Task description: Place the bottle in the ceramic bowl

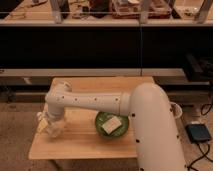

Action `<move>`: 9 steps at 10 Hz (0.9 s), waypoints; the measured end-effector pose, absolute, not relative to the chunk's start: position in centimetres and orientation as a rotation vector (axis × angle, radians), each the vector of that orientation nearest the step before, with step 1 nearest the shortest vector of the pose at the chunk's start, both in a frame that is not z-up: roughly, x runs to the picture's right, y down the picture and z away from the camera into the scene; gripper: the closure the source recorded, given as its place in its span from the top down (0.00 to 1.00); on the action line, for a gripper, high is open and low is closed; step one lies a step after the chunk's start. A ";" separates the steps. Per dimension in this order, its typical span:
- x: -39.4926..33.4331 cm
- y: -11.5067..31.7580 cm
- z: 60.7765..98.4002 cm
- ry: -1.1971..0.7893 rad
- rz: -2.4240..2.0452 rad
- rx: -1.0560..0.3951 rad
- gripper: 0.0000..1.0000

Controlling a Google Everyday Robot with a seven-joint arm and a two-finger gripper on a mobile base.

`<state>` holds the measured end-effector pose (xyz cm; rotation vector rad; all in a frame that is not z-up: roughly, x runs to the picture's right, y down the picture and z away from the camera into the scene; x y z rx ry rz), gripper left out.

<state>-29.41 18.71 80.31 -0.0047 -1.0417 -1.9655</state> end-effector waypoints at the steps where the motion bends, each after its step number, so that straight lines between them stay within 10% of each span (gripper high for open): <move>1: -29.3 18.9 80.6 -1.041 -1.962 -0.016 0.80; 9: -30.1 19.3 81.1 -1.091 -1.856 -0.072 0.12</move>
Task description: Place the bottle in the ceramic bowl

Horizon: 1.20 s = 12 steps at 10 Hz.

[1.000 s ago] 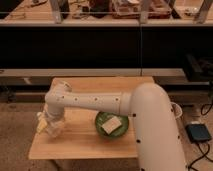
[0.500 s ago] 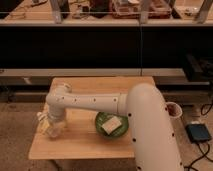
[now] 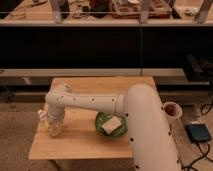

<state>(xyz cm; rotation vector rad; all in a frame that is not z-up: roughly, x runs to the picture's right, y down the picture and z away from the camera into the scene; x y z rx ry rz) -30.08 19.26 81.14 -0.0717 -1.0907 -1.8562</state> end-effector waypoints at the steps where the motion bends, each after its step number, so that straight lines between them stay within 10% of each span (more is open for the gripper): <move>1: -30.2 18.3 80.7 -1.088 -1.832 -0.046 0.11; 7: -17.5 8.2 75.0 -0.833 -1.451 0.101 0.11; 12: -3.1 12.2 69.3 -0.683 -1.175 0.079 0.11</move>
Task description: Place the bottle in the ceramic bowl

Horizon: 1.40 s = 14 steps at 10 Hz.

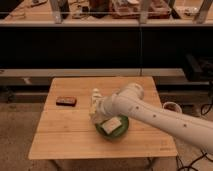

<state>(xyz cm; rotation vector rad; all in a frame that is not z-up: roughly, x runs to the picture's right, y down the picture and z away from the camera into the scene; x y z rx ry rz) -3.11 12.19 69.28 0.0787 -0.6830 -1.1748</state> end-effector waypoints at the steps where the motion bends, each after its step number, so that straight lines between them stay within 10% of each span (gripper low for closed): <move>1: -1.6 13.9 68.3 -0.676 -1.147 0.066 0.14; 8: 2.9 20.3 68.7 -0.694 -1.119 0.017 0.78; 14: 2.7 16.6 72.6 -0.606 -1.095 0.033 0.80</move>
